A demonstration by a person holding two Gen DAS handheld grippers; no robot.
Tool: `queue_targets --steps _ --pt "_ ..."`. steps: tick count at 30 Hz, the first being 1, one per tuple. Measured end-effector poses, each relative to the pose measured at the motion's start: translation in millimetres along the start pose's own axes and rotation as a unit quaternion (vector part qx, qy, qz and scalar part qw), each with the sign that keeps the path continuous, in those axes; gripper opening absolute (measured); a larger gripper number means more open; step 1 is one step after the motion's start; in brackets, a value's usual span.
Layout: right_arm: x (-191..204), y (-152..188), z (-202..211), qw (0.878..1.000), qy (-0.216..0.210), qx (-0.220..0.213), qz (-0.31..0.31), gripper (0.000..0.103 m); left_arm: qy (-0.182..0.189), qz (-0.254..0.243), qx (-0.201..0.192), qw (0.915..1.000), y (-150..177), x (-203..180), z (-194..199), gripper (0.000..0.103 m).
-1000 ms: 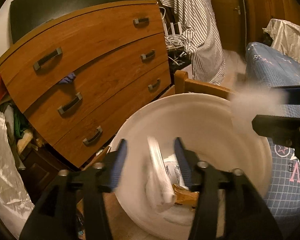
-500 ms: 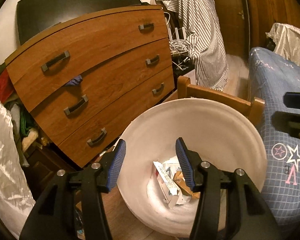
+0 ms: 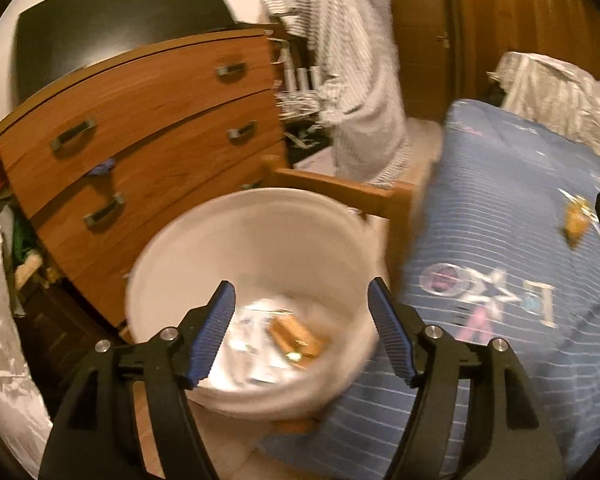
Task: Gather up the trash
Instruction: 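Move both tools back over the trash on the bed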
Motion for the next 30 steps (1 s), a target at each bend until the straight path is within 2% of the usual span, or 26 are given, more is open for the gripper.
queue_targets --steps 5,9,17,20,22,26,30 --pt "-84 34 19 0.998 0.038 0.02 -0.045 0.056 0.039 -0.032 0.008 0.9987 11 -59 1 0.068" --pt "-165 73 36 0.992 0.08 0.045 -0.091 0.057 0.069 -0.058 0.014 0.9959 20 -107 3 0.07" --pt "-318 152 82 0.966 0.143 0.082 -0.2 0.057 0.123 -0.096 0.029 0.9873 47 -187 10 0.071" --pt "-352 179 94 0.955 0.147 0.094 -0.24 0.057 0.142 -0.112 0.034 0.9829 59 -214 14 0.072" --pt "-363 191 94 0.953 0.136 0.105 -0.25 0.057 0.158 -0.117 0.038 0.9797 67 -230 17 0.072" --pt "-354 209 81 0.955 0.077 0.133 -0.252 0.057 0.185 -0.139 0.046 0.9719 83 -262 21 0.072" --pt "-344 207 51 0.952 0.056 0.154 -0.258 0.057 0.194 -0.154 0.052 0.9673 92 -281 21 0.072"
Point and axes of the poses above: each gripper's, at about its wrist camera, not at the fingertips, and z roughly against the way its jaws point, x to its left, y to its underside, the point moved 10 cm from there along -z, roughly the way its jaws point, and after that the axes turned 9 degrees about y, right-handed, at the moved point
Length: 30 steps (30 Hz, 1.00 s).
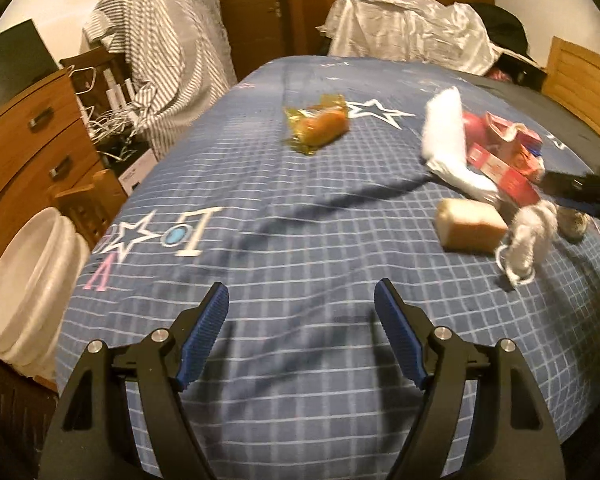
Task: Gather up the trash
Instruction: 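Move both tools back over the trash on the bed, then grasp the red Double Happiness box with the right tool while the left tool grasps the sponge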
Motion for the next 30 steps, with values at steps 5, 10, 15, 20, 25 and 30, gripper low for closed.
queue_targets --steps 5,10,15,20,25,30 --pt "-8 -19 -41 0.999 0.015 0.039 -0.034 0.065 0.001 -0.002 0.01 0.9999 4 -8 -8 0.072" --pt "-3 -33 -68 0.997 0.006 0.068 -0.04 0.065 -0.002 0.007 0.019 0.9998 6 -5 -15 0.072" --pt "8 -32 -65 0.997 -0.022 0.056 -0.041 0.058 0.015 0.007 0.012 0.9998 2 -10 -13 0.072" --pt "8 -35 -24 0.998 -0.037 0.004 -0.058 0.058 0.059 -0.031 -0.013 0.9977 -21 -40 -13 0.072" --pt "9 -33 20 0.998 -0.033 -0.039 -0.043 0.058 0.096 -0.051 -0.021 0.9939 -46 -74 -24 0.072" --pt "5 -19 44 0.997 -0.044 -0.045 -0.046 0.058 0.142 -0.081 -0.013 0.9865 -57 -113 -36 0.072"
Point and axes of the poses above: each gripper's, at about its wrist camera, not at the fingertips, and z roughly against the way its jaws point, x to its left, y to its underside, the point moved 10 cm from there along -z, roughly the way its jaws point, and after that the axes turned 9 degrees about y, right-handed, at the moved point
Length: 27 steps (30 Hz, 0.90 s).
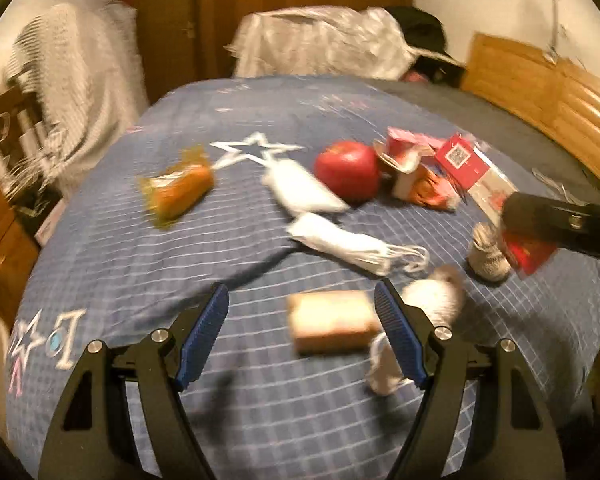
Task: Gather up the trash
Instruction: 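Grasp the red Double Happiness box with the right tool while the left tool grasps the sponge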
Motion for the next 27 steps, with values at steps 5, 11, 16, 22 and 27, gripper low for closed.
queue_targets --steps 5,11,16,22,27 --pt "-14 15 20 1.0 -0.006 0.001 -0.003 0.058 0.012 0.01 0.076 0.997 23 3 -39 0.07" --pt "-20 27 28 1.0 -0.006 -0.001 -0.008 0.058 0.048 0.027 0.067 0.9962 27 -5 -29 0.048" --pt "-8 27 39 1.0 -0.003 -0.02 0.017 0.058 0.035 0.069 0.04 0.9962 34 16 5 0.048" --pt "22 41 41 0.999 -0.016 -0.016 0.049 0.058 -0.037 0.123 0.021 0.9915 59 67 54 0.048" --pt "55 65 34 0.996 -0.024 -0.001 0.089 0.058 -0.123 0.129 0.025 0.9836 80 93 82 0.048"
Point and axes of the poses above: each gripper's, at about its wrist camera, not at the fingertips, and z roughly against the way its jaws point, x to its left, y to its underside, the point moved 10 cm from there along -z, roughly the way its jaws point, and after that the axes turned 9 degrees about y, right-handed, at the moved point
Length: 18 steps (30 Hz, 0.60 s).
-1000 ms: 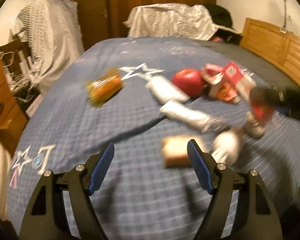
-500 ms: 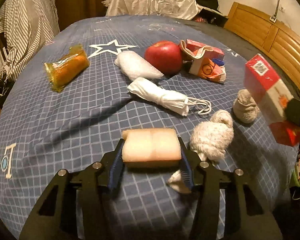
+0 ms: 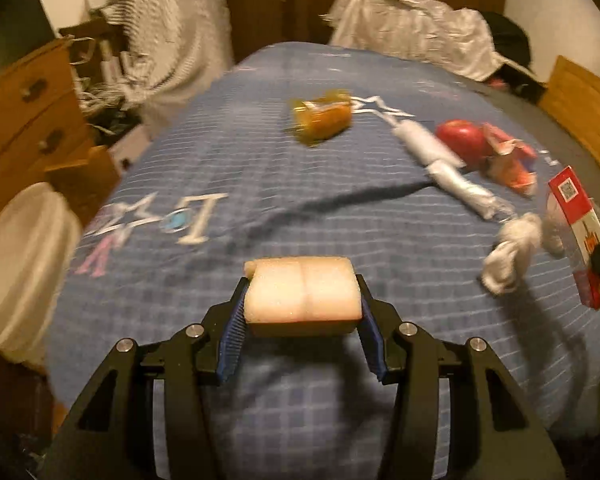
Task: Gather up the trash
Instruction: 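Grasp the red Double Happiness box with the right tool while the left tool grasps the sponge, then carry the red box and sponge over the white bucket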
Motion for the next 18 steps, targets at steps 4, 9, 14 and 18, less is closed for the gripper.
queue_targets --steps 4,9,14,18 --pt "27 18 -8 0.999 0.001 0.014 0.038 0.058 -0.05 -0.005 -0.011 0.9987 3 15 12 0.048" --pt "42 33 -15 0.997 0.013 0.025 0.066 0.058 -0.074 -0.001 -0.027 0.9969 0 26 26 0.048" --pt "44 40 -19 0.996 0.021 0.035 0.074 0.058 -0.083 0.007 -0.039 0.9958 -2 35 35 0.048" --pt "46 43 -23 0.996 0.024 0.04 0.08 0.058 -0.089 0.011 -0.048 0.9948 -3 39 40 0.048"
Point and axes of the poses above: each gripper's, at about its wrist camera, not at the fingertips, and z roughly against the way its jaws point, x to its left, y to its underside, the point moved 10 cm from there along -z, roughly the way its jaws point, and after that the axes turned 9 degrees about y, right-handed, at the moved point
